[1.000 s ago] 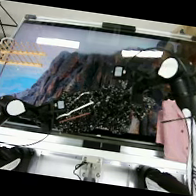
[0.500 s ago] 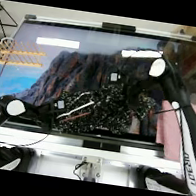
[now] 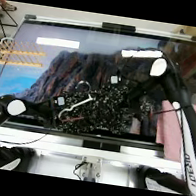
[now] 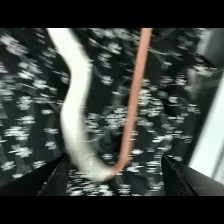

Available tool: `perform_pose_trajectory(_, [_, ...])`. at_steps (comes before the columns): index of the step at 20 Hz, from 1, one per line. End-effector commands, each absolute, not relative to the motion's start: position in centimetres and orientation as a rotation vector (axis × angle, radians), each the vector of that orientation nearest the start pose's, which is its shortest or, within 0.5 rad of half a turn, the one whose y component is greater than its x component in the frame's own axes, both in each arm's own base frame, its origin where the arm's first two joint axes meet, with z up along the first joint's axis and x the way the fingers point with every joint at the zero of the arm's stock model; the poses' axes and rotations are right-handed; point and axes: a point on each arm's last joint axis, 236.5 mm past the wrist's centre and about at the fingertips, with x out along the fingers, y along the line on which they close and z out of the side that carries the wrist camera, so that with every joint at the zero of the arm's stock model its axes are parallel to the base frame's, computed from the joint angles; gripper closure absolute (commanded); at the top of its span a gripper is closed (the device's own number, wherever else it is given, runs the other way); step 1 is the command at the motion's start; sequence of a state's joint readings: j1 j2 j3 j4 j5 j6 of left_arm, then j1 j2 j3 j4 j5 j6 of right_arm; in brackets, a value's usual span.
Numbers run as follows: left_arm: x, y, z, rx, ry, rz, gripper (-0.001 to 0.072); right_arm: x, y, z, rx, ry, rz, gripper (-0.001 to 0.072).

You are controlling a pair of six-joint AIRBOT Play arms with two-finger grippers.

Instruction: Fold the shirts.

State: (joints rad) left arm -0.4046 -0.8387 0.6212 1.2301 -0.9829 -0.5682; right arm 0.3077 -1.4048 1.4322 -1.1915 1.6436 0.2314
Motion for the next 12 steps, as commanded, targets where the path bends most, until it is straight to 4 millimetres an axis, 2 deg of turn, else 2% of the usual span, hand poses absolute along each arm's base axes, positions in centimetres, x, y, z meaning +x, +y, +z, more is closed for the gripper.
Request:
perform_pose_trajectory(1, [26.4, -14.7, -0.4, 0.869, 0.821, -0.918, 0.0014, 28.3, 18.2, 6.5, -0.925, 1.01, 1.534, 0.065])
perform_pose_trajectory(3, [28.1, -12.3, 0.8, 0.89, 0.829, -0.821, 0.0013, 28.1, 18.1, 7.3, -0.926, 0.997, 1.512, 0.0651])
perform_pose_trajectory(8, [30.5, -7.4, 2.9, 0.793, 0.867, -0.651, 0.0025, 27.6, 18.0, 9.5, -0.886, 0.994, 1.425, 0.0653])
perform_pose_trajectory(12, [33.6, -3.0, 4.8, 0.498, 0.856, -0.361, 0.003, 26.9, 17.3, 12.1, -0.901, 0.941, 1.348, 0.0654])
